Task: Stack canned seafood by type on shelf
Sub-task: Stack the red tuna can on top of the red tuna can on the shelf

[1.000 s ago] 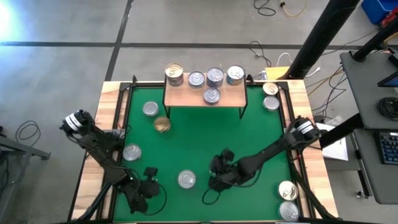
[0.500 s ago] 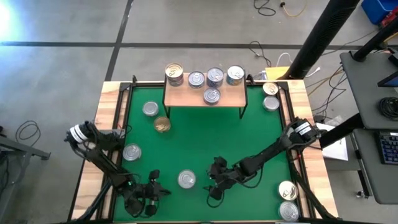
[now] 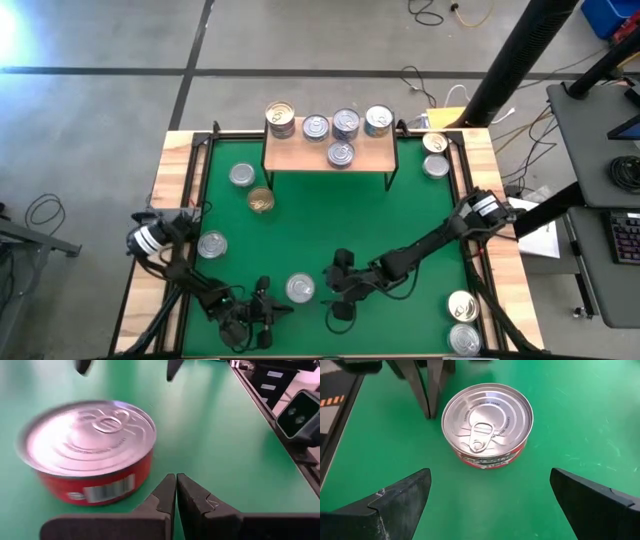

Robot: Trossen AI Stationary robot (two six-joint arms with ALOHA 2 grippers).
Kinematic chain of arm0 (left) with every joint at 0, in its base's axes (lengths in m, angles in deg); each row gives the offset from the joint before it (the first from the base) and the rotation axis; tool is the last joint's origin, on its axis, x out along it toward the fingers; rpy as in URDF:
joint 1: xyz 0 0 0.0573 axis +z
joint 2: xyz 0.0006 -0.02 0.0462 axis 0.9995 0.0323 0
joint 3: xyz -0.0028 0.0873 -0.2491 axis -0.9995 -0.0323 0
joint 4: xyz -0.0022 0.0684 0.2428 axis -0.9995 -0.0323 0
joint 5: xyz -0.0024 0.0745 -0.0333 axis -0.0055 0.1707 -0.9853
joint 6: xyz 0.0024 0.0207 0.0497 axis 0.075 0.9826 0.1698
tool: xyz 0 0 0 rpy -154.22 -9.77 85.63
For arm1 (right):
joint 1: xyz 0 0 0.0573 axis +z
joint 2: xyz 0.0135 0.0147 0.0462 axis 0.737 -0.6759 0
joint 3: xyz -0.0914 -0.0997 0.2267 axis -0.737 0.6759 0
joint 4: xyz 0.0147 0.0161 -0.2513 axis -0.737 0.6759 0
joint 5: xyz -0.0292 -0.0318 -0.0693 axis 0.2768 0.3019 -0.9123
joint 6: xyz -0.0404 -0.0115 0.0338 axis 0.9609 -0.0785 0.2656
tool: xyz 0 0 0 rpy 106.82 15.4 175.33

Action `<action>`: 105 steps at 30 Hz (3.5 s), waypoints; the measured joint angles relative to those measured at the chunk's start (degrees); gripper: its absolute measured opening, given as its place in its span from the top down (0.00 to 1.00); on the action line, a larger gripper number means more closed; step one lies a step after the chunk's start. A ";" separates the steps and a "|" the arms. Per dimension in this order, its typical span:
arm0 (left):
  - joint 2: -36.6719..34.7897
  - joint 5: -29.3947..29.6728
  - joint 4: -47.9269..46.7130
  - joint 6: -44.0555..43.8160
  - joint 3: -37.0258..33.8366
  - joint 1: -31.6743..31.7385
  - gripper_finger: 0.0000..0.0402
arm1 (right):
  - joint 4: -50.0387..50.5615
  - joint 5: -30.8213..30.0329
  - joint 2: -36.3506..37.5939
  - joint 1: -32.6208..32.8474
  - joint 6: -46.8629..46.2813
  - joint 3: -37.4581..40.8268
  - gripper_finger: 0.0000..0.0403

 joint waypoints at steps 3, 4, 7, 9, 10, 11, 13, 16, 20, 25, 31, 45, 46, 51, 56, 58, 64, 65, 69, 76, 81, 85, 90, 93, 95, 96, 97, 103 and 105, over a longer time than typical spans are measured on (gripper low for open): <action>3.51 1.05 4.52 0.56 0.94 0.51 1.00 | 0.10 0.01 0.00 -0.25 1.17 0.00 0.01; 4.27 1.76 5.88 0.81 1.13 0.57 1.00 | 0.16 0.01 0.00 -0.28 1.32 0.00 0.01; 5.40 4.67 7.69 0.37 1.17 0.59 1.00 | 0.20 0.01 0.00 -0.39 1.87 0.00 0.01; 5.37 6.49 7.93 -0.71 0.78 0.57 1.00 | 0.20 0.01 0.00 -0.51 2.54 0.02 0.01; 5.18 7.37 8.07 -1.28 0.44 0.60 1.00 | 0.20 0.01 0.00 -0.56 3.25 0.02 0.01; 4.89 7.84 8.20 -1.59 -0.05 0.67 1.00 | 0.18 -0.01 0.00 -0.58 4.44 0.02 0.01; 4.05 8.97 8.12 -2.41 -1.68 0.81 1.00 | 0.17 -0.51 0.00 -0.76 6.46 0.02 0.01; 2.54 9.46 8.31 -5.76 -5.08 0.88 1.00 | 0.20 -2.50 0.00 -1.17 8.58 0.02 0.01; 0.06 12.47 8.70 -10.96 -10.52 0.88 1.00 | 0.17 -5.60 0.00 -1.78 8.77 0.02 0.01; -2.94 15.34 8.77 -12.32 -16.34 1.05 1.00 | -0.24 -4.89 -0.20 -3.68 10.29 0.06 0.01; -7.49 13.69 8.60 -14.94 -21.76 0.23 1.00 | -0.24 -4.66 -0.24 -5.97 13.24 0.28 0.01; -6.81 6.81 8.62 -8.62 -19.27 -0.22 1.00 | 1.34 -17.75 -0.24 -6.68 15.28 1.09 0.01; -6.75 6.76 8.70 -8.55 -19.22 -0.24 1.00 | 1.51 -18.75 -0.24 -6.77 15.77 1.15 0.01; -6.80 6.45 8.85 -8.55 -19.22 -0.24 1.00 | 1.34 -19.25 -0.24 -7.87 13.31 1.67 0.01; -6.95 6.80 9.24 -8.02 -19.62 -0.19 1.00 | -1.15 -17.81 -2.06 -9.13 11.79 2.01 0.01; -7.23 6.80 9.31 -8.37 -20.05 -0.19 1.00 | -3.21 -14.74 -3.79 -9.26 12.27 1.63 0.01; -8.01 5.91 9.27 -8.88 -21.07 -0.35 1.00 | -3.67 -10.50 -6.80 -8.52 13.18 -0.18 0.01; -8.31 5.42 9.24 -8.73 -21.28 -0.35 1.00 | -3.76 -10.48 -6.80 -8.31 13.39 -0.39 0.01; -9.20 2.97 8.82 -6.63 -21.92 -0.37 1.00 | -3.53 -7.02 -6.71 -7.14 13.49 -1.21 0.01; -12.73 0.15 8.46 -4.05 -22.22 -0.43 1.00 | -7.49 1.54 -6.71 -5.02 13.61 -3.30 0.01; -18.07 -11.56 1.99 -3.72 -22.11 -0.50 1.00 | -7.96 1.52 -6.71 -4.27 14.69 -3.30 0.01; -21.75 -15.07 -8.91 -8.18 -21.45 -0.81 1.00 | -8.75 1.47 -7.89 -4.26 14.97 -3.32 0.01; -20.41 -12.69 -8.96 -7.77 -20.77 -0.83 1.00 | -17.06 1.57 -12.83 -4.38 15.08 -3.26 0.01; -18.09 -11.03 -8.45 -7.39 -18.85 -0.81 1.00 | -26.12 3.83 -16.25 -4.39 14.98 -3.45 0.01; -16.03 -10.16 -8.33 -6.59 -16.93 -0.81 1.00 | -29.47 4.68 -18.77 -4.39 14.70 -4.73 0.01; -14.73 -9.73 -8.30 -6.04 -15.82 -0.79 1.00 | -30.27 5.03 -19.79 -4.39 14.43 -5.85 0.01; -13.48 -9.13 -8.23 -5.33 -14.68 -0.78 1.00 | -30.87 5.71 -20.85 -4.39 14.40 -7.14 0.01; -9.73 -6.41 -8.90 -2.32 -11.02 -1.09 1.00 | -29.51 2.91 -26.13 -4.04 14.81 -13.63 0.00; -10.18 -6.44 -8.69 -2.36 -11.10 -1.09 1.00 | -29.38 2.20 -26.45 -4.04 14.80 -14.18 0.00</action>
